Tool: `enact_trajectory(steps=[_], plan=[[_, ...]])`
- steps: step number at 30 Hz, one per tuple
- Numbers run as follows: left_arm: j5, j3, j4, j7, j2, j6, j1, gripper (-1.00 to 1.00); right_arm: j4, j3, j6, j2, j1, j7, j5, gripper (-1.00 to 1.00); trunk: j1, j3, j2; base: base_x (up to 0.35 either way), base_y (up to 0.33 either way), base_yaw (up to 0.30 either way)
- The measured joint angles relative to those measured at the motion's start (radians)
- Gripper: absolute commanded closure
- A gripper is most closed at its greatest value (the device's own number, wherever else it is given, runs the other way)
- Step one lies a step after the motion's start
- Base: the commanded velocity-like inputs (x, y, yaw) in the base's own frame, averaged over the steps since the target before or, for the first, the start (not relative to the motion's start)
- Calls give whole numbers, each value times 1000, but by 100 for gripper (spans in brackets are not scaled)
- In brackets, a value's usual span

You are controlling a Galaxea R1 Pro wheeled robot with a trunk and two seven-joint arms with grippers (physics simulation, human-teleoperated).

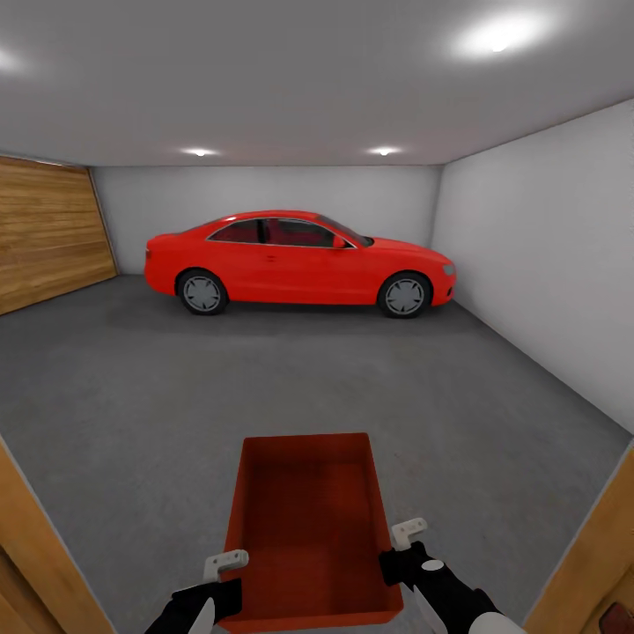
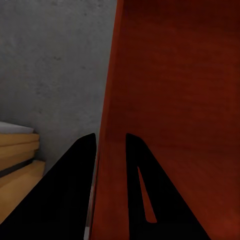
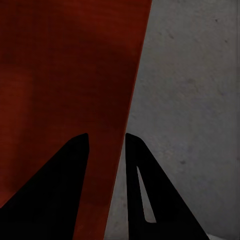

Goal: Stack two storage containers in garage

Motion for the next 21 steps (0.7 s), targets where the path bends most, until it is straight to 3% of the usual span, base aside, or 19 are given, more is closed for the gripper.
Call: enact_trajectory(steps=[11, 21], plan=[[0, 0, 0, 0, 0, 0, 0, 100, 0, 0, 0, 0, 0, 0, 0, 100, 0, 0, 0, 6, 0, -1], [0, 0, 0, 0, 0, 0, 0, 100, 0, 0, 0, 0, 0, 0, 0, 100, 0, 0, 0, 193, 0, 0]])
